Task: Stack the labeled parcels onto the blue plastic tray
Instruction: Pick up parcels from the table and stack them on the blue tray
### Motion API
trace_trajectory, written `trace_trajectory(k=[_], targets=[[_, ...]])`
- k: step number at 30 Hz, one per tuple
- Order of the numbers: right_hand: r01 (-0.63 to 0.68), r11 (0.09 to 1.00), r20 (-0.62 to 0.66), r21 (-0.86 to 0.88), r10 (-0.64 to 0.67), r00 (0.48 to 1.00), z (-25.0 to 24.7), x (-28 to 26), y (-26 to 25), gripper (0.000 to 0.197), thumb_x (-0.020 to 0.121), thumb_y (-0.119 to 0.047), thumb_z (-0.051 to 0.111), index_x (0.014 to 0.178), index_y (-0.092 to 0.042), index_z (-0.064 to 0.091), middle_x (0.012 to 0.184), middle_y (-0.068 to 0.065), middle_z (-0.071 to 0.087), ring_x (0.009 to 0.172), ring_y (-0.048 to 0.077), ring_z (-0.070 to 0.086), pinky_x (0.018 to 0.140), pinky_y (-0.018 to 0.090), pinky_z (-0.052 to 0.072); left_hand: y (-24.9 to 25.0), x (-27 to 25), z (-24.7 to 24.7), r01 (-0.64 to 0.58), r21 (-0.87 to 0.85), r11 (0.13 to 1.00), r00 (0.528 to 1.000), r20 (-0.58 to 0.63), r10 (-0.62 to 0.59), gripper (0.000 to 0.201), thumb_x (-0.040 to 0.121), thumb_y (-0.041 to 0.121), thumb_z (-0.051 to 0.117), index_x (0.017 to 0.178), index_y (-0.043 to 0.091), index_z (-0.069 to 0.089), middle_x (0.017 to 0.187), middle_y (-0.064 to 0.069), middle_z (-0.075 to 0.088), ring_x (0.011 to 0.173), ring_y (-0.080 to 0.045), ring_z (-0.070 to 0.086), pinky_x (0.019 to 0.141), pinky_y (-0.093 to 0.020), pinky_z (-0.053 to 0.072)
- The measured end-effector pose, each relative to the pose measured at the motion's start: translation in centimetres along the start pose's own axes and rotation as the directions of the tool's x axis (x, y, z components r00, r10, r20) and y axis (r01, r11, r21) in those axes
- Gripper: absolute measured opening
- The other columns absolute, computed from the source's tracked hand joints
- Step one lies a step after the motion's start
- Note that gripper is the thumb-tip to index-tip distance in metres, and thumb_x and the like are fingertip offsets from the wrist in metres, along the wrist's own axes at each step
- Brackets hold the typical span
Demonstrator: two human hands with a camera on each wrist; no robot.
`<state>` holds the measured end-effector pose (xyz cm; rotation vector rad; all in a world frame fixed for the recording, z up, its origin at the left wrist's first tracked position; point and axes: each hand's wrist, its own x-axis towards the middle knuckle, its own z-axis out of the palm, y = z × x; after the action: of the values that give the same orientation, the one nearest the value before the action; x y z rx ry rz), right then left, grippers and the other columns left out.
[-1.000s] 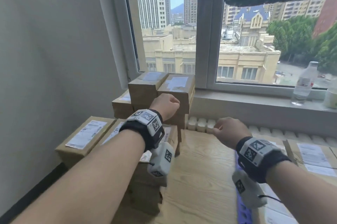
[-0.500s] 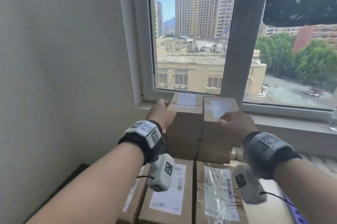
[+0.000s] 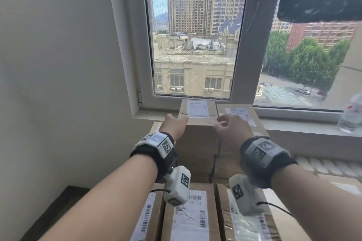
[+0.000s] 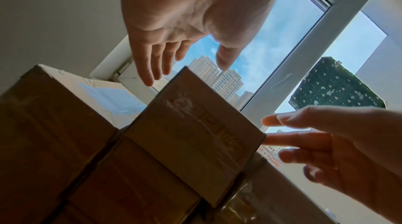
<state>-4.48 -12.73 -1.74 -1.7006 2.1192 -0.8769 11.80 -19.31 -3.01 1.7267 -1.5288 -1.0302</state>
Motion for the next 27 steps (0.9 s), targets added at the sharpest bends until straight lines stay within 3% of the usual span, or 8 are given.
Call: trace_trajectory(k=[7,9,12,14,17,20,23,27], targets=[[-0.034,0.999,-0.007,0.042,0.034,0.999,1.0,0.6,-0.3,0.041,0.095,-0.029,0.055,0.133,-0.013,0.058,0.128,0.005,0.063,0.115,0.022,0.058,0.088,0.025,0.04,-1.4,2.0,0.8,0.0,-0.116,0.993,1.0,0.019,0.002,0.073,0.084,0.061,0.051,0.134,0.008,0.054,0.132,-0.009,0.058,0.122,-0.031,0.055,0.105,-0.044,0.045],[-0.044,0.997,-0.001,0.057,0.044,0.999,1.2,0.8,-0.4,0.045,0.095,-0.033,0.056,0.135,-0.013,0.057,0.129,0.005,0.063,0.116,0.023,0.058,0.093,0.029,0.043,-1.7,2.5,0.7,0.014,-0.129,0.992,1.0,0.007,-0.013,0.058,0.084,0.055,0.055,0.117,0.008,0.063,0.117,-0.01,0.062,0.113,-0.032,0.059,0.101,-0.045,0.048],[-0.047,0.996,0.008,0.074,0.046,0.999,1.6,0.9,-0.4,0.047,0.094,-0.037,0.057,0.134,-0.012,0.057,0.127,0.005,0.064,0.113,0.023,0.059,0.097,0.033,0.047,-2.1,2.8,0.3,0.061,-0.164,0.985,0.998,0.025,-0.058,0.036,0.062,0.043,0.054,0.081,0.013,0.062,0.095,-0.009,0.065,0.105,-0.033,0.063,0.096,-0.049,0.052],[-0.047,0.994,0.02,0.095,0.045,0.999,1.8,0.9,-0.5,0.048,0.094,-0.039,0.058,0.133,-0.01,0.058,0.123,0.005,0.065,0.11,0.022,0.061,0.098,0.038,0.049,-2.1,2.6,-0.1,0.067,-0.181,0.981,0.998,0.032,-0.062,0.02,0.069,0.034,0.056,0.073,0.014,0.056,0.082,-0.005,0.059,0.098,-0.032,0.064,0.093,-0.049,0.055],[-0.053,0.988,0.035,0.147,0.048,0.998,2.0,0.6,-1.0,0.043,0.095,-0.035,0.057,0.124,-0.003,0.061,0.115,0.012,0.068,0.103,0.026,0.064,0.096,0.044,0.05,-2.0,1.8,-0.8,0.093,-0.245,0.965,0.996,0.038,-0.086,0.011,0.086,0.018,0.056,0.076,0.016,0.051,0.08,-0.005,0.054,0.088,-0.03,0.058,0.089,-0.047,0.057],[-0.053,0.981,0.025,0.188,0.05,0.998,2.0,0.1,-1.6,0.039,0.097,-0.028,0.057,0.118,0.004,0.061,0.117,0.018,0.066,0.108,0.031,0.061,0.098,0.044,0.048,-2.2,1.1,-1.5,0.088,-0.294,0.952,0.996,0.024,-0.085,0.009,0.085,0.015,0.057,0.089,0.012,0.05,0.085,-0.006,0.053,0.079,-0.024,0.056,0.084,-0.044,0.056],[-0.038,0.973,0.001,0.228,0.039,0.999,1.8,-0.2,-1.9,0.034,0.096,-0.022,0.057,0.122,0.001,0.062,0.117,0.015,0.066,0.106,0.029,0.061,0.094,0.038,0.049,-2.1,0.4,-2.0,0.065,-0.356,0.932,0.998,0.012,-0.065,0.034,0.08,0.014,0.06,0.111,0.013,0.045,0.097,-0.005,0.052,0.083,-0.02,0.055,0.083,-0.043,0.057],[-0.006,0.959,-0.011,0.283,0.01,1.0,0.9,-0.5,-2.2,0.039,0.093,-0.026,0.06,0.126,-0.005,0.06,0.112,0.009,0.066,0.097,0.022,0.06,0.088,0.033,0.048,-1.5,-0.9,-2.8,0.009,-0.429,0.903,1.0,0.012,-0.004,0.051,0.071,0.008,0.061,0.118,0.011,0.042,0.094,-0.007,0.055,0.075,-0.017,0.057,0.081,-0.047,0.059]])
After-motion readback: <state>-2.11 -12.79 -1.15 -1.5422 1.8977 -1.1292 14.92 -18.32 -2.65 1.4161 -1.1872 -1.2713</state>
